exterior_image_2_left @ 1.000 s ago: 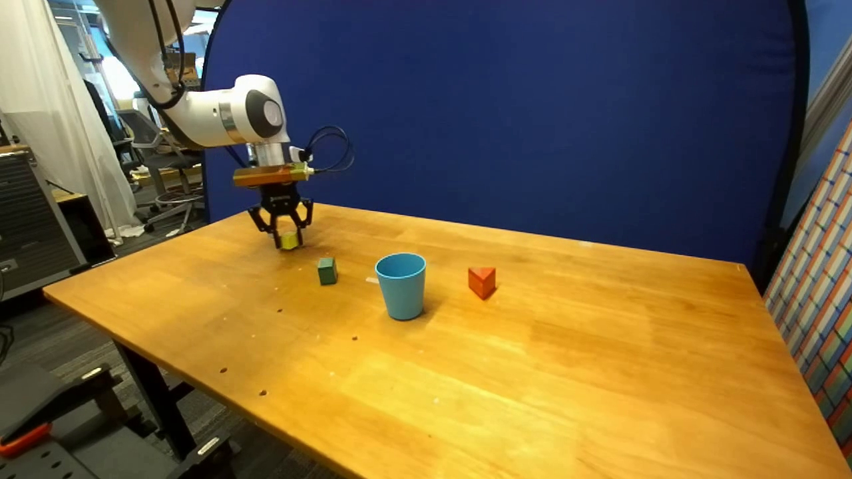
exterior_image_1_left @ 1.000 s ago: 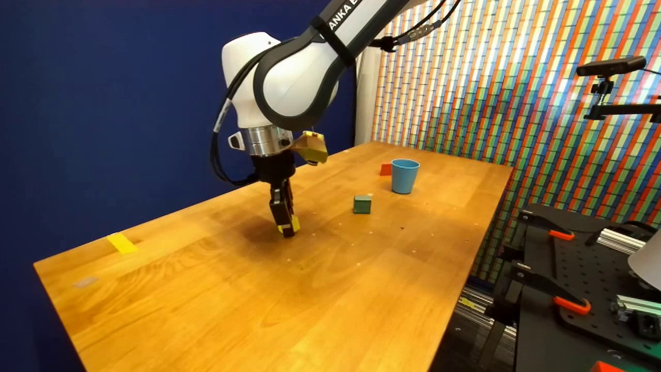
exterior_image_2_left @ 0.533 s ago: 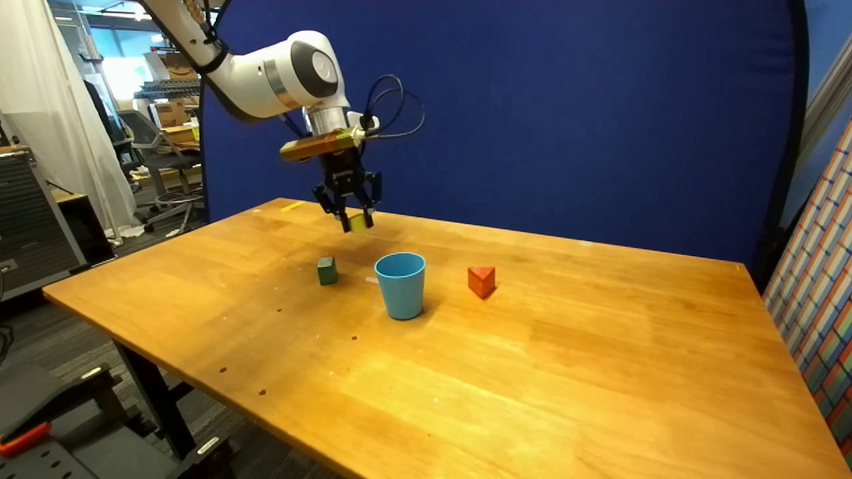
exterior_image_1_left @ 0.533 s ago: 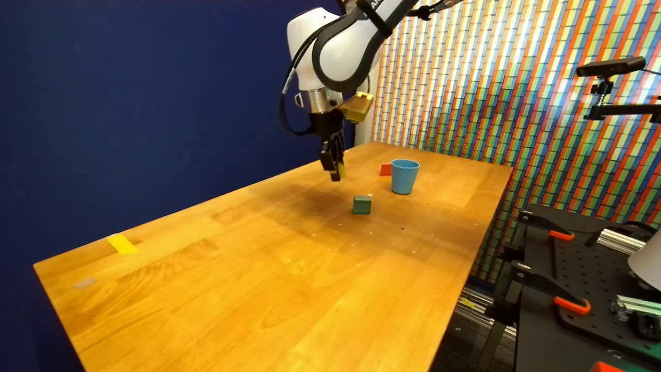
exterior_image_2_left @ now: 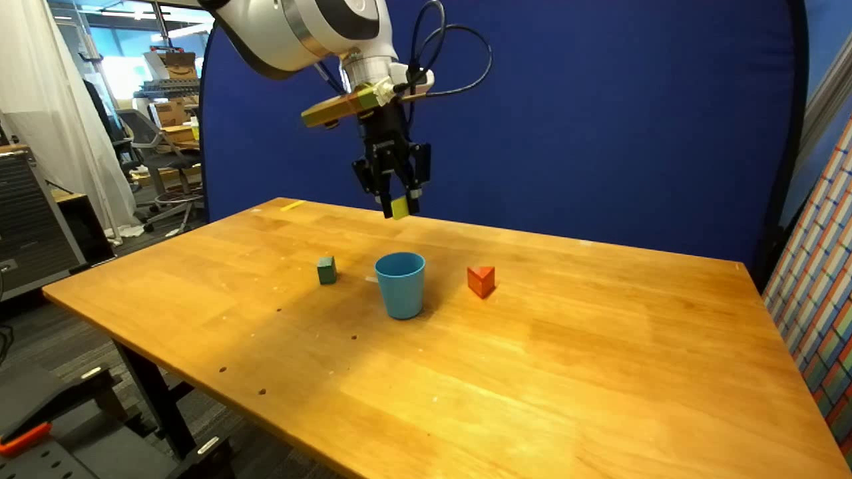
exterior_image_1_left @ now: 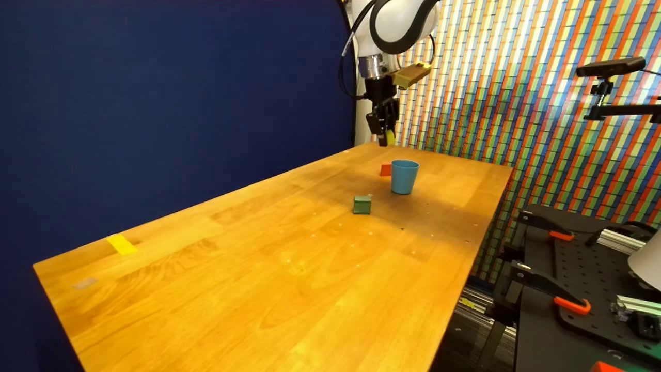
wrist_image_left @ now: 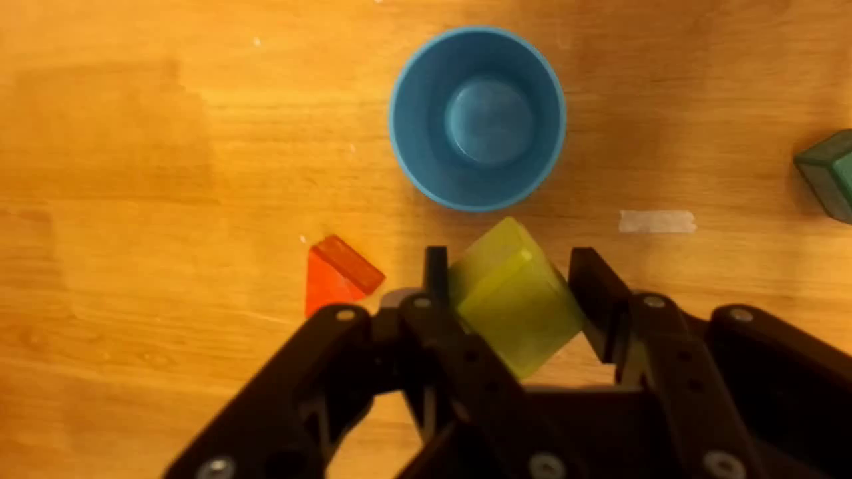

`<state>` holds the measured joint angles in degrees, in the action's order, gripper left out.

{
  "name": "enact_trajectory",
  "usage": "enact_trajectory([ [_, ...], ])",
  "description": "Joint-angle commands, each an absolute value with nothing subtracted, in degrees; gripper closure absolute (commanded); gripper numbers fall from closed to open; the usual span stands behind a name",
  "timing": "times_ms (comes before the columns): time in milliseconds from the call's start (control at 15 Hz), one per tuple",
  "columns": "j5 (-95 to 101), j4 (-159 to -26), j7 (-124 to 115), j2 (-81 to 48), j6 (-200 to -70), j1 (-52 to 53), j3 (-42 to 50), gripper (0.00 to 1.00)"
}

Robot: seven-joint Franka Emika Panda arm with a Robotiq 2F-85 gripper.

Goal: Put the yellow block inside the light blue cup

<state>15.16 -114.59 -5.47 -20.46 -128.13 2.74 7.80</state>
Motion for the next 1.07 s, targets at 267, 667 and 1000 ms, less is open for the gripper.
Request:
enact_trajectory([
  [267,15.0,-122.8,-9.2,-15.9,-129.7,-0.3,7.4,0.77],
  [667,14.8,-124.8,-9.3,-16.9,-130.5,-0.5,7.2,0.26],
  [1000,14.4,-125.4,-9.3,-16.0,-130.7,-0.7,7.3,0.00],
])
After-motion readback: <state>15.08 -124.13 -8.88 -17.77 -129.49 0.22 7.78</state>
